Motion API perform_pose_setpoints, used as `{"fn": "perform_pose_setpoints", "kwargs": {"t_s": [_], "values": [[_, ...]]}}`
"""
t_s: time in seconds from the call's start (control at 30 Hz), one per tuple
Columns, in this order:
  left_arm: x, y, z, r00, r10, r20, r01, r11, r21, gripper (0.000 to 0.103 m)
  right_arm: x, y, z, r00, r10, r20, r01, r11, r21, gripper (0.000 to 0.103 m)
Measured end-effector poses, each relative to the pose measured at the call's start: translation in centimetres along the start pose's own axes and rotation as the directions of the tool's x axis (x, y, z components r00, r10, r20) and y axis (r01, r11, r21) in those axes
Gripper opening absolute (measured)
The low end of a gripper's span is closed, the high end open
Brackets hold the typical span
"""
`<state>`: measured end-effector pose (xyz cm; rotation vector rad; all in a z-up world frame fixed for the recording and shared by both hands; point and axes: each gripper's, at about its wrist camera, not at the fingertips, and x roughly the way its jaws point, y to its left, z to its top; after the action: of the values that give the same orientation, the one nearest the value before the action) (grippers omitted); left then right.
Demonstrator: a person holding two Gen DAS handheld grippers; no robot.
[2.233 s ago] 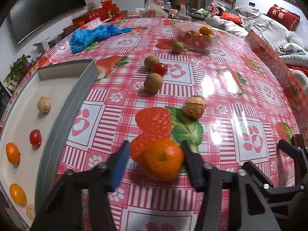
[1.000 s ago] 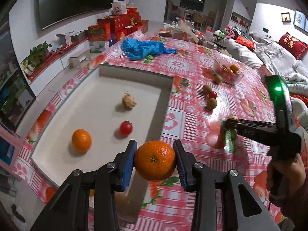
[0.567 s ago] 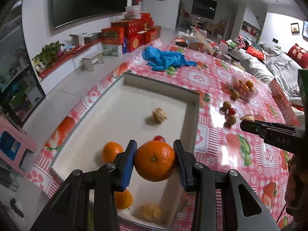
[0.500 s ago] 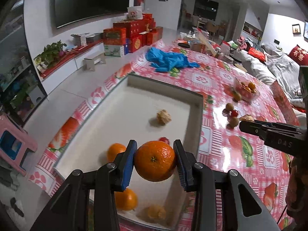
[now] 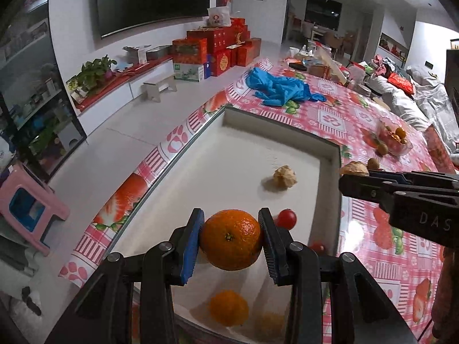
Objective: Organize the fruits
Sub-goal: 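Open both grippers to drop the walnut and orange in the tray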
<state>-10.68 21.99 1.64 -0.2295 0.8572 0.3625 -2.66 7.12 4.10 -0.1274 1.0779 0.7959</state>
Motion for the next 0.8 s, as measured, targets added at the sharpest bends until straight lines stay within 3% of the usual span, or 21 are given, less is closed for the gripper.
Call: {"fn": "perform_pose_setpoints", "kwargs": {"t_s": [0.37,0.8], "values": [[1.7,0.7,-0.5,0.999,0.017,-0.035,-0.017,1.0,-0.014,0.041,3.2,1.3,-0.7,0.998,-0.013,-0.064,0.01,0.999,-0.034,0.027],[2.7,0.1,-0.9,0.998,0.019,-0.056,-0.019,1.0,0.001,0.041,4.2,0.8,-1.0,0.995,-0.005,-0.1,0.003,1.0,-0.016,0.031]]}}
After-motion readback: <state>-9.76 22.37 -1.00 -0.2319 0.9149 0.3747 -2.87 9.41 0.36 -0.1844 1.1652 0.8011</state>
